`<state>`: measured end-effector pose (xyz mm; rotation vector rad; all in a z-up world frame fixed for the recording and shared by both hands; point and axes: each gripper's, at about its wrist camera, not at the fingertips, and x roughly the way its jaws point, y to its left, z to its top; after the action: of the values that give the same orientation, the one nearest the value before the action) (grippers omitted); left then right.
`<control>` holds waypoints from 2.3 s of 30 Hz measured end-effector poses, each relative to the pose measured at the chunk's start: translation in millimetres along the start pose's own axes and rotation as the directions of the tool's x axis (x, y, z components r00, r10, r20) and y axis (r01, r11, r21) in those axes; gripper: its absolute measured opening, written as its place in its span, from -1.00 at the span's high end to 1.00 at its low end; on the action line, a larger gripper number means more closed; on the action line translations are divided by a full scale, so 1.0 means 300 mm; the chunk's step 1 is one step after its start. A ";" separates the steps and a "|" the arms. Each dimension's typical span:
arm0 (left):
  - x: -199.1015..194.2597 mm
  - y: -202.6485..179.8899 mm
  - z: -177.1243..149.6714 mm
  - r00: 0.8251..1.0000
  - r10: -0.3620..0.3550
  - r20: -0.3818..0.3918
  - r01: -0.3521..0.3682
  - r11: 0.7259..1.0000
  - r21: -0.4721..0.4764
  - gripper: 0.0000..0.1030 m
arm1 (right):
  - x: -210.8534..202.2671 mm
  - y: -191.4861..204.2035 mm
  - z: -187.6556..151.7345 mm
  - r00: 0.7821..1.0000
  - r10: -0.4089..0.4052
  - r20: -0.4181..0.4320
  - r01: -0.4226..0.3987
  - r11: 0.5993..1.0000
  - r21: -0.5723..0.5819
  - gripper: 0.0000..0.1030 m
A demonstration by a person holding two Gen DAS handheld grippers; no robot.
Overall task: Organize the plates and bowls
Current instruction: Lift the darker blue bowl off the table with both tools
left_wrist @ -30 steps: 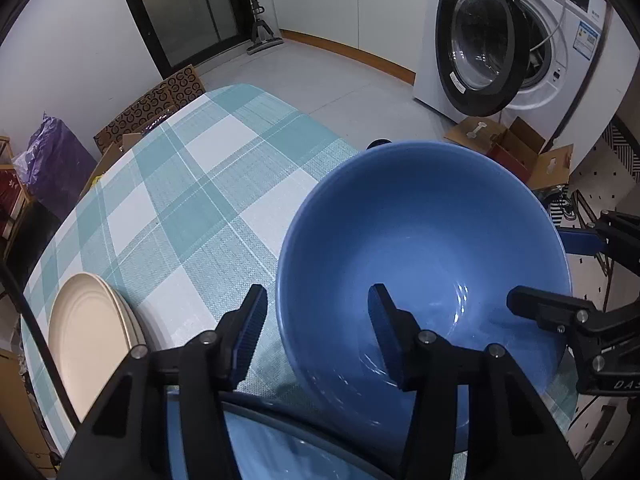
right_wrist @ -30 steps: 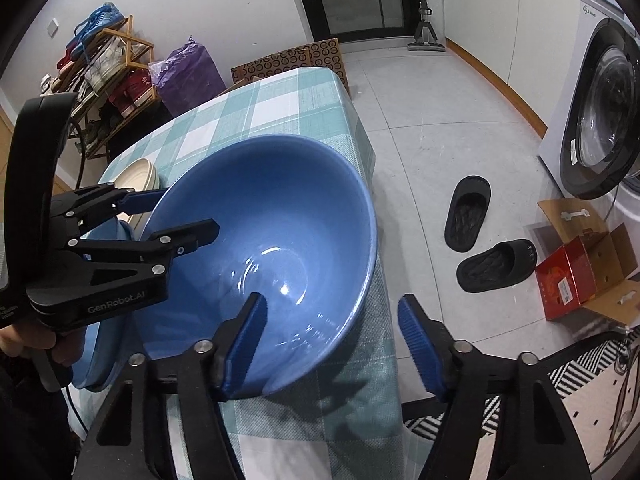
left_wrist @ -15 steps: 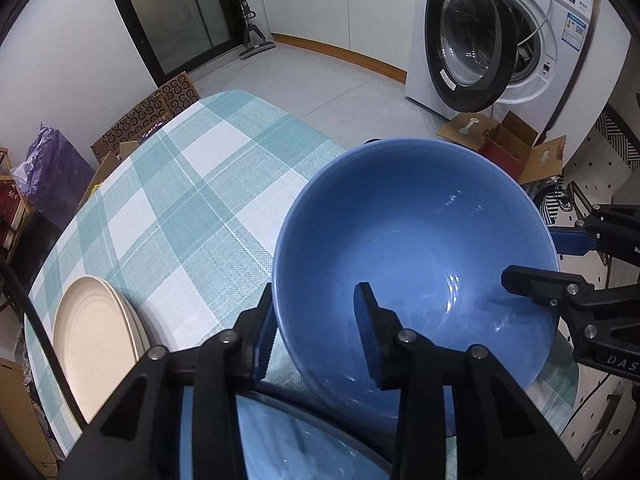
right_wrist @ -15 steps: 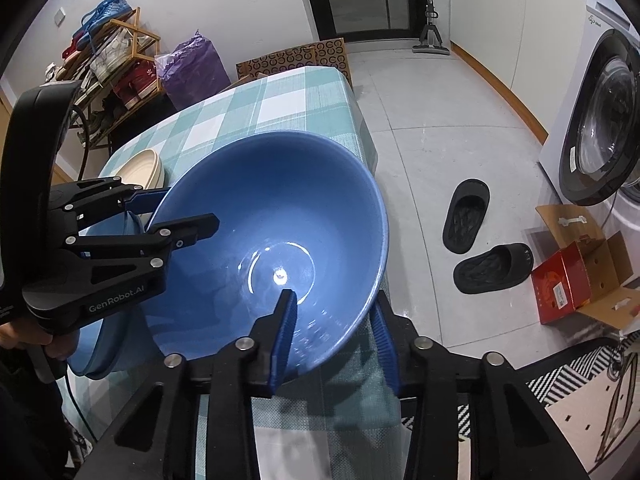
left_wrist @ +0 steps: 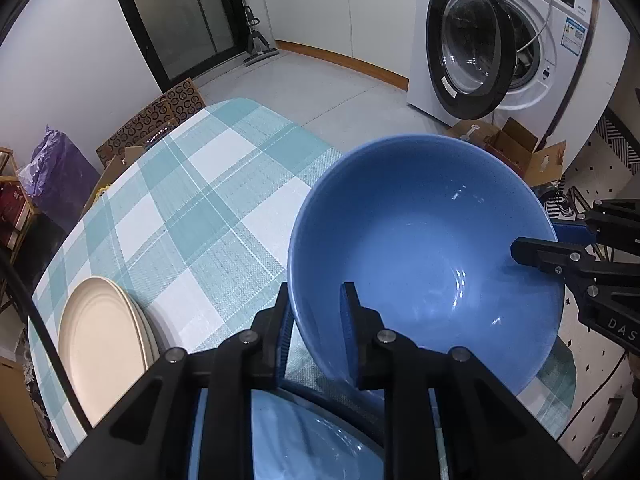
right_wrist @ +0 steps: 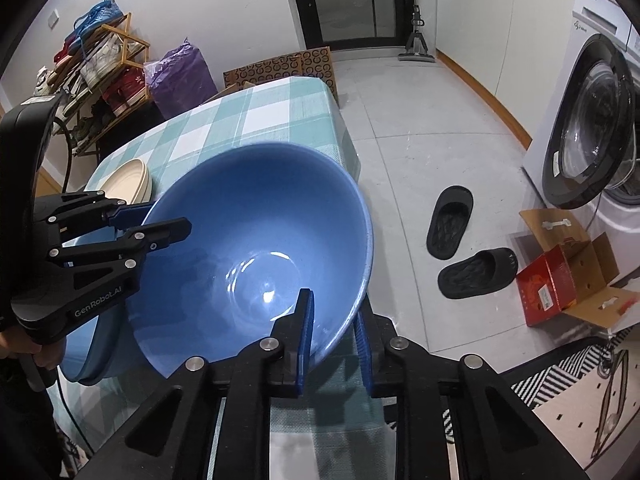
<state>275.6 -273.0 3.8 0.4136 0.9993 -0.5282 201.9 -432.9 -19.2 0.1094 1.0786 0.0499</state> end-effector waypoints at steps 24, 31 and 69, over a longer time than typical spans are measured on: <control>-0.123 -0.025 0.015 0.996 -0.015 0.092 0.016 1.000 -0.014 0.60 | -0.170 0.006 -0.007 0.996 -0.047 0.076 0.047 0.999 -0.008 0.66; -0.184 -0.031 0.013 0.992 -0.012 0.127 0.014 1.000 -0.017 0.60 | -0.256 0.028 -0.013 0.992 -0.055 0.109 0.057 0.998 -0.014 0.66; -0.547 0.125 -0.180 0.955 0.100 0.280 -0.060 0.987 -0.148 0.60 | -0.609 0.385 -0.024 0.966 -0.011 0.258 0.055 0.985 -0.165 0.66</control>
<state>189.8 -175.7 124.1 0.2433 0.7299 -0.4281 110.9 -334.7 150.6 -0.0563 0.8135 0.0952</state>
